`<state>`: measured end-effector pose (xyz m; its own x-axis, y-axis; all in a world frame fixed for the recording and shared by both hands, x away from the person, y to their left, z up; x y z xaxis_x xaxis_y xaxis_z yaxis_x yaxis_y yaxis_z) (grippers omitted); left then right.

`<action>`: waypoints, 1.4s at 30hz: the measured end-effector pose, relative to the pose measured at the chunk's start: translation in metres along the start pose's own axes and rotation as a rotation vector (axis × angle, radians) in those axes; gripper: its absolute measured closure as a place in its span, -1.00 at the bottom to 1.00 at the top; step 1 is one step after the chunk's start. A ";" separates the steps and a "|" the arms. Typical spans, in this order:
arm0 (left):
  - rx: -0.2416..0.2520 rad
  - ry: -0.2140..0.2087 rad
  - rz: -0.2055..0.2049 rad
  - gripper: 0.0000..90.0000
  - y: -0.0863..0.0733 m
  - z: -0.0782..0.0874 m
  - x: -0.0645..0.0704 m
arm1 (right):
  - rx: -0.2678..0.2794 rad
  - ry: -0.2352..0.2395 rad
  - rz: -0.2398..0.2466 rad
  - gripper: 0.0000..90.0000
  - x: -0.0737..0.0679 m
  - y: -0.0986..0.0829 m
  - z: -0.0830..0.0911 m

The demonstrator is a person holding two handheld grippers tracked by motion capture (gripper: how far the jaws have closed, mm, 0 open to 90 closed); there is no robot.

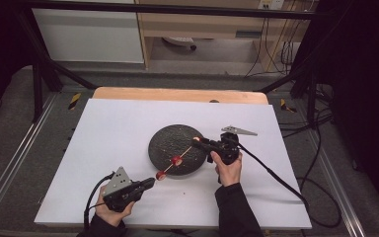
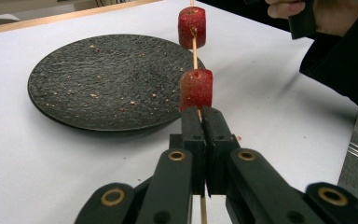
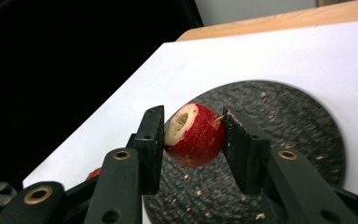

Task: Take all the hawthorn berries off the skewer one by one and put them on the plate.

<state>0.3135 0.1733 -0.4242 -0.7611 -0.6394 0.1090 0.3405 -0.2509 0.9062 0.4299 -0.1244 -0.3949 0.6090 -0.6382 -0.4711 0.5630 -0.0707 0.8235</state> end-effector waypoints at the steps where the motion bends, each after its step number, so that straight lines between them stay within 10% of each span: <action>1: 0.000 0.000 0.000 0.97 0.000 0.000 0.000 | 0.006 -0.008 -0.002 0.36 0.002 0.005 0.002; 17: 0.011 0.018 0.015 0.97 0.001 0.004 -0.006 | 0.016 -0.101 0.028 0.36 0.023 0.029 0.010; 42: -0.002 0.038 0.043 0.97 -0.001 0.004 -0.015 | -0.202 -0.146 0.104 0.35 0.039 -0.039 -0.054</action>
<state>0.3221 0.1863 -0.4251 -0.7241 -0.6770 0.1316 0.3733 -0.2243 0.9002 0.4618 -0.1048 -0.4623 0.5906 -0.7387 -0.3247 0.6108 0.1463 0.7781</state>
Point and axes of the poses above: each handheld gripper's, and its own axes: z roughly backward along the jaws, y roughly out of its top, x roughly to its right, the point moved 2 cm from there along -z, roughly forward along the jaws, and after that the axes turned 2 degrees about z, right-handed, at the moved point
